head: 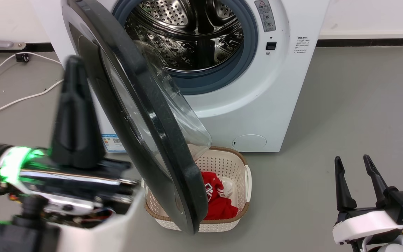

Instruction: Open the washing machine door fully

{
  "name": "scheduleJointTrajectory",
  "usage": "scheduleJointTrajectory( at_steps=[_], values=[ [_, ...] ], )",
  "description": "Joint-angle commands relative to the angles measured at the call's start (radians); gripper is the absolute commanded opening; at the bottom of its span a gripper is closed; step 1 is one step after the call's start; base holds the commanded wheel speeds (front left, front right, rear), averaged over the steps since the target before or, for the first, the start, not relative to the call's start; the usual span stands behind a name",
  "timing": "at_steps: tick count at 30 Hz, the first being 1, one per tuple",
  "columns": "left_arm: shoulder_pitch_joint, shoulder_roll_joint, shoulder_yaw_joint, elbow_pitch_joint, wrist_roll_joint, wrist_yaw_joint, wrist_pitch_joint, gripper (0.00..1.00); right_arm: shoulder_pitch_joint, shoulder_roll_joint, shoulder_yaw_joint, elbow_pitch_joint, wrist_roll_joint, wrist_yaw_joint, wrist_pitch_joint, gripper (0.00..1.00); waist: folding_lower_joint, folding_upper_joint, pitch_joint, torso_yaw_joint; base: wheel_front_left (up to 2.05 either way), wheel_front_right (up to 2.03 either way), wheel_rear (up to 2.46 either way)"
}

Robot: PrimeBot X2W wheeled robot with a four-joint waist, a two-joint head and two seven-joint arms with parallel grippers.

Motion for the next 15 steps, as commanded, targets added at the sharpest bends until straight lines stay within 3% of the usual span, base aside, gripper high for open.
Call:
scheduleJointTrajectory(
  at_steps=[1, 8, 15],
  values=[
    [0.007, 0.000, -0.034, -0.010, 0.007, -0.014, -0.002, 0.00, -0.010, 0.002, 0.001, 0.004, 0.003, 0.000, -0.005, 1.00, 0.0000, 0.0000, -0.001, -0.001, 0.00, 0.00, 0.00],
    [0.076, 0.015, -0.209, 0.033, -0.010, -0.056, -0.002, 0.00, -0.005, 0.002, 0.003, 0.011, 0.008, 0.000, -0.006, 1.00, 0.0000, 0.0000, -0.008, -0.001, 0.00, 0.00, 0.00],
    [0.179, 0.072, -0.394, 0.163, -0.046, -0.077, -0.002, 0.00, 0.009, 0.002, 0.008, 0.015, 0.016, 0.000, -0.005, 1.00, 0.0000, 0.0000, -0.018, 0.007, 0.00, 0.00, 0.00]
  ],
)
